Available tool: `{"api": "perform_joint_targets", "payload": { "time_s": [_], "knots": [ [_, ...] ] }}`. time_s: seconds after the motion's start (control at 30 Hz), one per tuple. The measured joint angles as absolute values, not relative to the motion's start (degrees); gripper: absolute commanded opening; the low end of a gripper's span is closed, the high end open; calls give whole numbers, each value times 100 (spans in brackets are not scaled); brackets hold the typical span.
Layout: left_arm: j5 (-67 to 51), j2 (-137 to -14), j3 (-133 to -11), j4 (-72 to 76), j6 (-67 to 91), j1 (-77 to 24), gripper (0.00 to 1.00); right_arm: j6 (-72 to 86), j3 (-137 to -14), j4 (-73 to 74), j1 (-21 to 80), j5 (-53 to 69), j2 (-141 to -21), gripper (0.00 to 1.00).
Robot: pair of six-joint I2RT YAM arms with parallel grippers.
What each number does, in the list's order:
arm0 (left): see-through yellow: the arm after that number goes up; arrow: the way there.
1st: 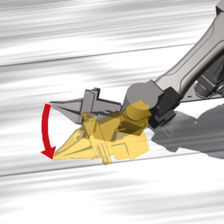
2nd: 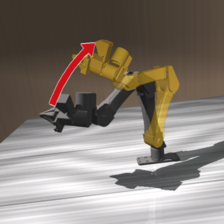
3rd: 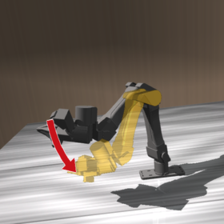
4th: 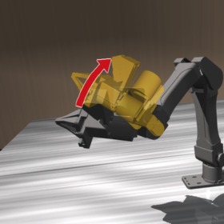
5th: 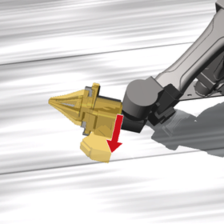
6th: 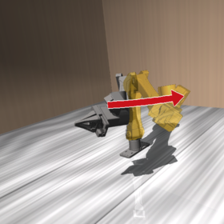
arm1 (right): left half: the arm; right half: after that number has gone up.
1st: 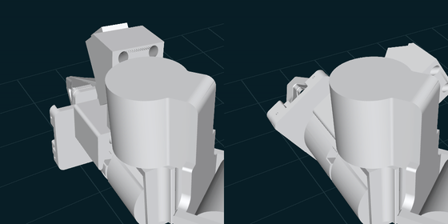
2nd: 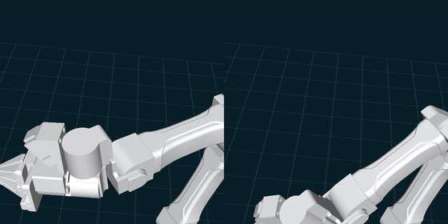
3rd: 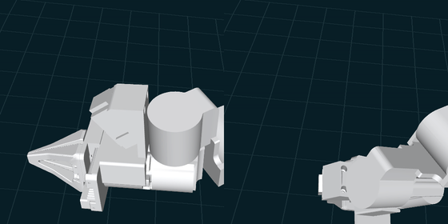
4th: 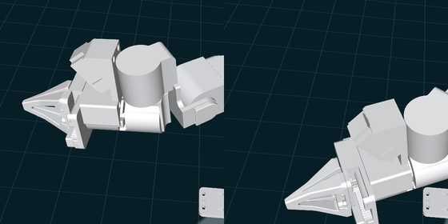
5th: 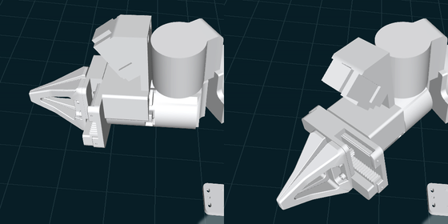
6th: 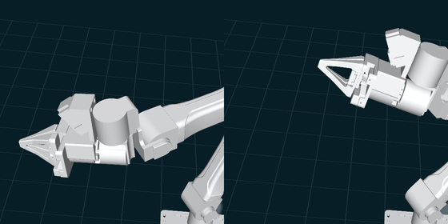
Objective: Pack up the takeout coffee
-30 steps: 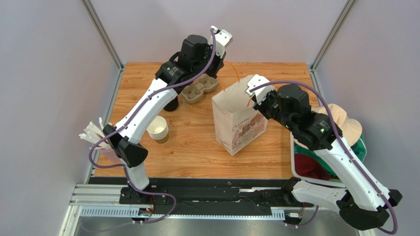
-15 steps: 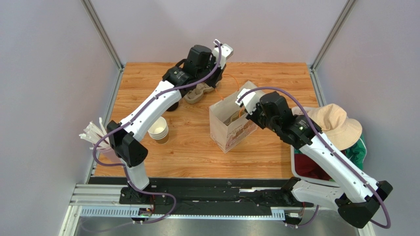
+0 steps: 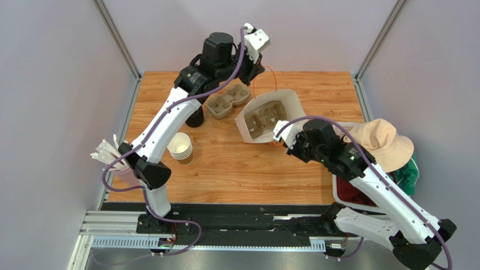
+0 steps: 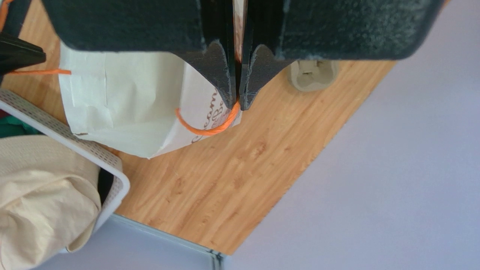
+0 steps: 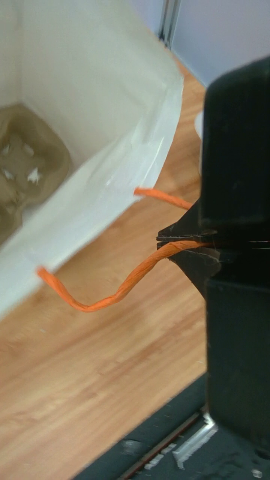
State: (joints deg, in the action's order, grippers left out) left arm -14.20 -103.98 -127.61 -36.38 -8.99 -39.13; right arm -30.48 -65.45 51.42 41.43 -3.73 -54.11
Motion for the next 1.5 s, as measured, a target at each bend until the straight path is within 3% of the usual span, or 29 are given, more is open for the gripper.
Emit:
{"api": "perform_joint_targets", "payload": {
  "time_s": [0.2,0.5,1.0,1.2,1.3,1.37,1.4,1.43,1.47,1.5],
  "knots": [
    [-1951,-10396,-11977,-3909,-1031,-4106,0,-3505,-5319,5793,4143,-51,-5387,0],
    [-2703,-10416,-11795,-4410,-1098,-4401,0,-3929,-4703,6316,4143,8,-5011,0],
    [-2663,-10416,-11837,-4606,-1162,-4497,0,-3916,-4637,6370,4143,32,-4856,0],
    [-2058,-10484,-12346,-4484,-1094,-4497,6,-3647,-5472,6248,4143,-152,-4960,0],
    [-1719,-10558,-12648,-4252,-1017,-4484,19,-3454,-5961,5957,4143,-294,-5000,0],
    [-1476,-10630,-12809,-4084,-939,-4442,37,-3304,-6204,5706,4143,-478,-5061,1],
    [-1372,-10672,-12862,-3997,-906,-4425,47,-3245,-6289,5572,4143,-585,-5107,1],
    [-1269,-10711,-12886,-3916,-882,-4405,67,-3208,-6331,5465,4143,-661,-5146,2],
    [-1170,-10748,-12886,-3848,-864,-4381,76,-3131,-6344,5236,4143,-808,-5262,4],
    [-1096,-10779,-12886,-3802,-880,-4359,93,-3120,-6344,5194,4143,-840,-5288,7]
  ]
}}
